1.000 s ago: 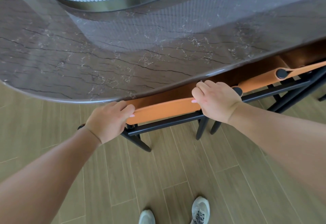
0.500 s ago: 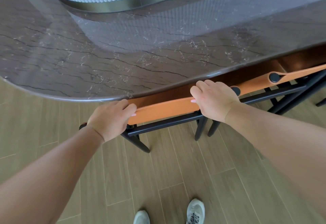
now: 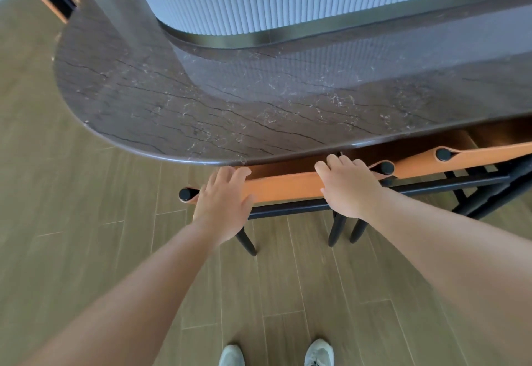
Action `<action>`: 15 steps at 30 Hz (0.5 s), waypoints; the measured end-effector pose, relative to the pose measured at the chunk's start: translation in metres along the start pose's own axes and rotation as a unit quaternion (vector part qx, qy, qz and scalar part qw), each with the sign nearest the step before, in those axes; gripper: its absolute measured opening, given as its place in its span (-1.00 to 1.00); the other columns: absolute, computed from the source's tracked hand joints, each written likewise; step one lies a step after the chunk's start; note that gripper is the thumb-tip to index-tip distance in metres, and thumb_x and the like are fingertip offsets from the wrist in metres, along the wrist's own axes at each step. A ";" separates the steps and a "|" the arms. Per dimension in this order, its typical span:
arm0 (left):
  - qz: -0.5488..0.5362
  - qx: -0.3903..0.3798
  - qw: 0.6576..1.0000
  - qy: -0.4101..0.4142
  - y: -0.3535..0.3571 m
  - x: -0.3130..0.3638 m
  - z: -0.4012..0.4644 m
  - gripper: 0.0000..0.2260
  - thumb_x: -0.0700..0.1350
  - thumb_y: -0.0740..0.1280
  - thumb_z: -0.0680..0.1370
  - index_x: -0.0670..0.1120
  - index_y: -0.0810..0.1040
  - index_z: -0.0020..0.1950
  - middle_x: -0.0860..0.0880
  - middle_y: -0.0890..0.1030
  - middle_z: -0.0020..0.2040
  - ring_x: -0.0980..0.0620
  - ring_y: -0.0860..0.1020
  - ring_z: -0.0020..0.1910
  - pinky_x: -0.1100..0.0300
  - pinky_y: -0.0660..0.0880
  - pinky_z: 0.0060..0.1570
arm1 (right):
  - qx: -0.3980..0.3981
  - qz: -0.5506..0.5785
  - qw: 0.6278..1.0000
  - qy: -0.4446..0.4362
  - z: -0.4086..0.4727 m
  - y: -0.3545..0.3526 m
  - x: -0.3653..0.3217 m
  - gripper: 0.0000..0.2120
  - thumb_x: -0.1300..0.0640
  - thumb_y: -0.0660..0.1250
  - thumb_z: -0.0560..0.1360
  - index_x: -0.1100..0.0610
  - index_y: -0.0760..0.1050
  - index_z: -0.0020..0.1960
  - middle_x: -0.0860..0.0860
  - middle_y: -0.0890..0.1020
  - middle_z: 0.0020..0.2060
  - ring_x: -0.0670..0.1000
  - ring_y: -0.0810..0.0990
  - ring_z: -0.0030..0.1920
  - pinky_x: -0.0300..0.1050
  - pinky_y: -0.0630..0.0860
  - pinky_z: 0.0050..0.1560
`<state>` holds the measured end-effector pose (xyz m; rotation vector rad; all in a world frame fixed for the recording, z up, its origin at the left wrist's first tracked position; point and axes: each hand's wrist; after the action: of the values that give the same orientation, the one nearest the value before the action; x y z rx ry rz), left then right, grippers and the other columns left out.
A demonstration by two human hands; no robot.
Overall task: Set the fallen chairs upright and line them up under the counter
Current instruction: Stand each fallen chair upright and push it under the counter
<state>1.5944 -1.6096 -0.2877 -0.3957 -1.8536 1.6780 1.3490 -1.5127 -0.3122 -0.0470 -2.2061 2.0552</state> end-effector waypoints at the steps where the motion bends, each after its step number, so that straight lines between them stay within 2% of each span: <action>1: -0.073 0.014 0.997 -0.029 -0.006 0.003 -0.010 -0.62 0.03 0.32 0.58 0.06 0.37 0.38 0.04 0.42 0.26 -0.01 0.43 0.20 0.04 0.42 0.15 | -0.005 0.042 0.999 0.008 -0.001 -0.008 -0.011 -0.60 0.00 0.32 0.53 0.09 0.34 0.31 0.08 0.53 0.12 0.12 0.53 0.09 0.01 0.50 0.02; 3: -0.227 0.036 0.968 -0.101 -0.020 0.005 -0.026 -0.69 0.00 0.34 0.57 0.13 0.42 0.30 0.16 0.44 0.19 0.10 0.46 0.14 0.13 0.42 0.10 | -0.019 0.158 0.986 0.043 0.000 -0.026 -0.037 -0.58 -0.02 0.27 0.56 0.06 0.31 0.38 0.05 0.48 0.23 0.11 0.49 0.18 0.02 0.50 0.09; 4: -0.310 0.042 0.939 -0.146 -0.028 0.005 -0.032 -0.74 -0.01 0.35 0.56 0.16 0.44 0.23 0.20 0.48 0.15 0.14 0.49 0.13 0.15 0.43 0.09 | -0.030 0.241 0.968 0.070 0.001 -0.036 -0.050 -0.57 -0.02 0.26 0.57 0.03 0.30 0.40 0.03 0.45 0.27 0.10 0.46 0.21 0.02 0.49 0.09; 5: -0.391 0.047 0.899 -0.192 -0.038 0.004 -0.037 -0.79 -0.01 0.36 0.56 0.15 0.47 0.17 0.18 0.54 0.11 0.13 0.54 0.11 0.15 0.46 0.09 | -0.045 0.336 0.935 0.101 0.002 -0.047 -0.063 -0.58 0.00 0.25 0.57 0.01 0.30 0.41 0.00 0.42 0.29 0.07 0.44 0.22 -0.01 0.49 0.07; 7: -0.529 0.060 0.806 -0.258 -0.059 0.000 -0.046 -0.87 -0.04 0.36 0.57 0.10 0.53 0.10 0.08 0.63 0.05 0.06 0.63 0.05 0.14 0.52 0.01 | -0.056 0.510 0.846 0.147 0.004 -0.067 -0.089 -0.61 0.01 0.26 0.58 -0.01 0.34 0.38 -0.04 0.43 0.25 0.00 0.46 0.15 -0.11 0.45 -0.02; 9: -0.605 0.090 0.741 -0.275 -0.079 -0.009 -0.056 -0.95 -0.08 0.34 0.59 0.05 0.57 0.03 0.02 0.65 -0.02 0.06 0.65 -0.05 0.16 0.51 -0.09 | -0.054 0.604 0.779 0.159 0.005 -0.088 -0.113 -0.66 -0.01 0.27 0.58 -0.01 0.38 0.33 -0.07 0.48 0.19 -0.07 0.48 0.08 -0.17 0.40 -0.06; 12: -0.656 0.118 0.695 -0.270 -0.106 -0.028 -0.072 -0.95 -0.10 0.31 0.61 0.02 0.57 0.02 0.04 0.68 -0.08 0.07 0.64 -0.08 0.16 0.46 -0.13 | -0.052 0.695 0.696 0.170 0.005 -0.117 -0.145 -0.74 -0.02 0.29 0.57 -0.01 0.46 0.25 -0.06 0.55 0.15 -0.05 0.55 0.08 -0.12 0.52 0.03; 15: -0.690 0.121 0.666 -0.256 -0.127 -0.051 -0.090 -0.92 -0.09 0.30 0.61 0.01 0.58 0.04 0.02 0.69 -0.06 0.04 0.65 -0.06 0.16 0.47 -0.15 | -0.063 0.739 0.647 0.177 0.006 -0.140 -0.176 -0.85 0.03 0.31 0.57 -0.02 0.50 0.14 -0.02 0.60 0.10 -0.03 0.60 0.08 -0.05 0.56 0.13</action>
<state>1.7106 -1.5884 -0.1739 1.4206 -1.3903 0.8214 1.5321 -1.5484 -0.1858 -2.7313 -1.9982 1.7759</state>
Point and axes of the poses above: each hand's wrist, its own z-axis towards the middle knuckle, its own y-axis out of the palm, x = y × z
